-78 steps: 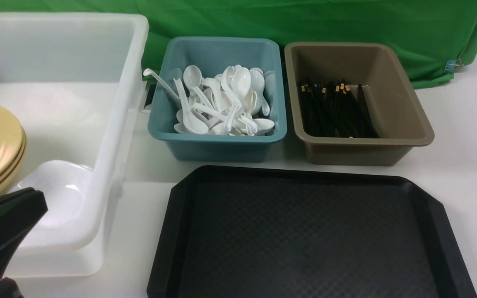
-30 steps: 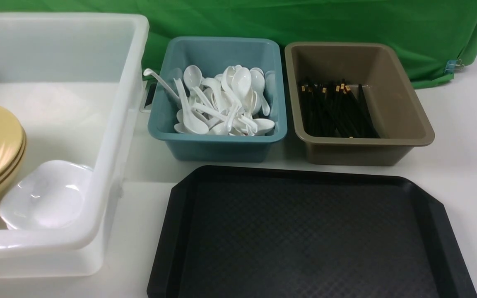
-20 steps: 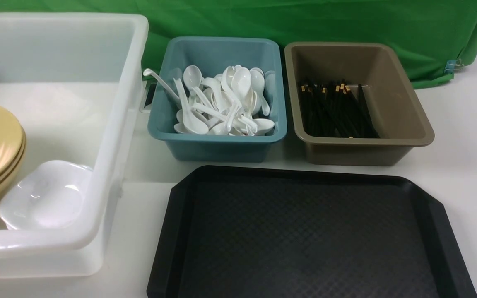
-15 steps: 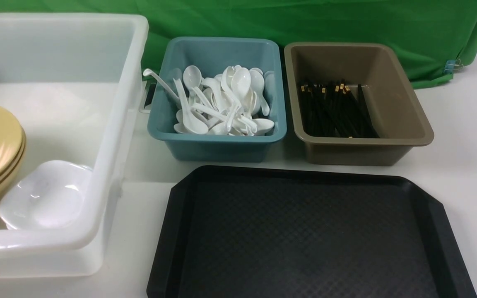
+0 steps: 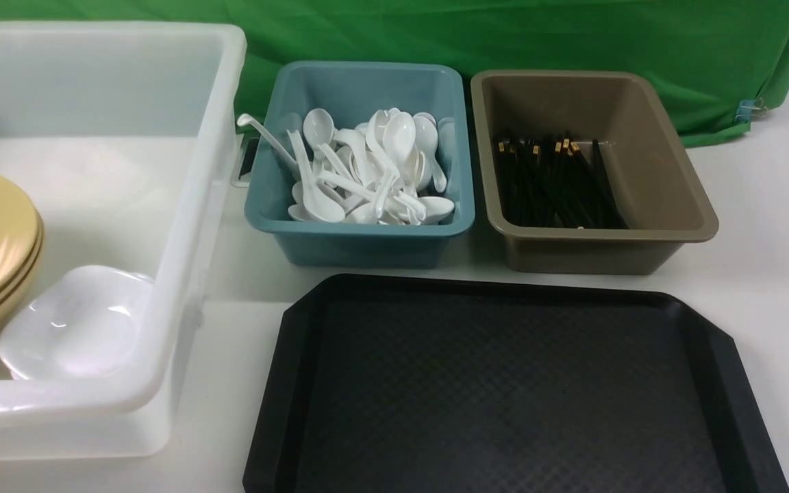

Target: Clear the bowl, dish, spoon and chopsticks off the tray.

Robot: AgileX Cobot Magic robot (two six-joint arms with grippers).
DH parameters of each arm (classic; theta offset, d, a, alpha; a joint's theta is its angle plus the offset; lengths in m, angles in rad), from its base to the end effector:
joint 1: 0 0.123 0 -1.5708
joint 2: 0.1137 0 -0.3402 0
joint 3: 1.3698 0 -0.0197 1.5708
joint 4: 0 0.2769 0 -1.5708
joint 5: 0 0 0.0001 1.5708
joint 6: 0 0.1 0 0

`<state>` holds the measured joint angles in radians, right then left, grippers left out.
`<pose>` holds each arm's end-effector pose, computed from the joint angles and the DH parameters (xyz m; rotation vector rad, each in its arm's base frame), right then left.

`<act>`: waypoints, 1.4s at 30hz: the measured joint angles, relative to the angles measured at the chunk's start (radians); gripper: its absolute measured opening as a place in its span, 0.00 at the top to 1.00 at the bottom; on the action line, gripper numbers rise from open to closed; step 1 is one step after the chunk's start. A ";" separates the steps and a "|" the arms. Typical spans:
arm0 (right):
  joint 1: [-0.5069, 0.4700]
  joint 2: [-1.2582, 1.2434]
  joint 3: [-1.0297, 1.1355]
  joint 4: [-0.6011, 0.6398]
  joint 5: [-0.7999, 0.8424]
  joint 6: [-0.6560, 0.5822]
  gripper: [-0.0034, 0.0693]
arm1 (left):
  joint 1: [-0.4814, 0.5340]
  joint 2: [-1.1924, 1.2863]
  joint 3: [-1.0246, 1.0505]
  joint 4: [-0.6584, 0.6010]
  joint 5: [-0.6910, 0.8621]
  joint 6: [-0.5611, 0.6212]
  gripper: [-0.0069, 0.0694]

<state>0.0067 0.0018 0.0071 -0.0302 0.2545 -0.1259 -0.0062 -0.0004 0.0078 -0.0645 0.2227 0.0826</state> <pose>0.0350 -0.0005 0.1859 -0.1357 1.7429 -0.1152 0.0354 -0.0017 0.1889 0.0327 1.7128 -0.0022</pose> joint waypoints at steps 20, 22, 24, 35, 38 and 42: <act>-0.001 0.000 0.000 0.001 -0.009 -0.002 0.62 | 0.000 0.000 0.000 0.000 0.000 0.000 0.91; -0.001 0.000 0.000 0.001 -0.009 -0.002 0.62 | 0.000 0.000 0.000 0.000 0.000 0.000 0.91; -0.001 0.000 0.000 0.001 -0.009 -0.002 0.62 | 0.000 0.000 0.000 0.000 0.000 0.000 0.91; -0.001 0.000 0.000 0.001 -0.010 -0.003 0.62 | 0.000 0.000 0.000 0.000 0.000 0.001 0.91; -0.001 0.000 0.000 0.001 -0.010 0.008 0.62 | 0.000 0.000 0.000 0.000 0.000 0.001 0.91; -0.001 0.000 0.000 0.001 -0.010 0.012 0.62 | 0.000 0.000 0.000 0.000 0.000 0.001 0.91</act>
<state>0.0056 0.0018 0.0071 -0.0291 0.2445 -0.1141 -0.0060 -0.0004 0.0078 -0.0642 0.2227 0.0838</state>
